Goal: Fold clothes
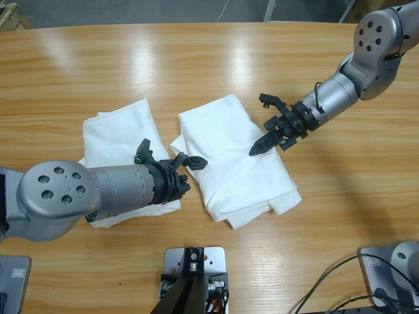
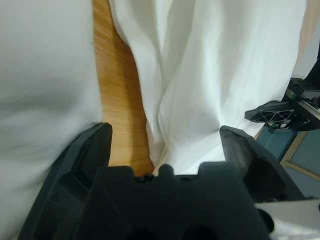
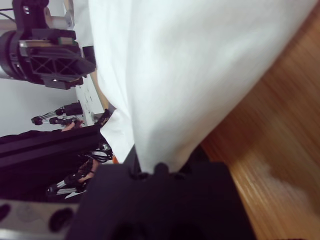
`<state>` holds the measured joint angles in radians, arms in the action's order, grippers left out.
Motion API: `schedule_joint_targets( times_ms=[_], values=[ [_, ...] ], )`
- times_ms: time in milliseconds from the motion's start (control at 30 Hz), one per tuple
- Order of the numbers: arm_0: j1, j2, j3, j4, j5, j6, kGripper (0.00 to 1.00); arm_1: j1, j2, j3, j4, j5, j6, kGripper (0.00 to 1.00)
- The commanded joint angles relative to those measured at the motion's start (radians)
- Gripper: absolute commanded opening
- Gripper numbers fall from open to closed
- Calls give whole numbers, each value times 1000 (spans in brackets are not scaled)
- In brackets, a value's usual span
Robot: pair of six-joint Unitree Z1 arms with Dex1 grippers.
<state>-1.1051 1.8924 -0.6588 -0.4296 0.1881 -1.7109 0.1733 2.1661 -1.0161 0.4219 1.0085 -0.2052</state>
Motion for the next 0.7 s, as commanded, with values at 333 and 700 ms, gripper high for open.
schedule_joint_targets(
  times_ms=[333,700],
  values=[
    [8,-57,200,-112,-6,8,826,-6,7,11,9,-10,-15,0],
    [8,90,23,-202,-82,104,825,-6,-5,15,9,-10,-16,0]
  ],
)
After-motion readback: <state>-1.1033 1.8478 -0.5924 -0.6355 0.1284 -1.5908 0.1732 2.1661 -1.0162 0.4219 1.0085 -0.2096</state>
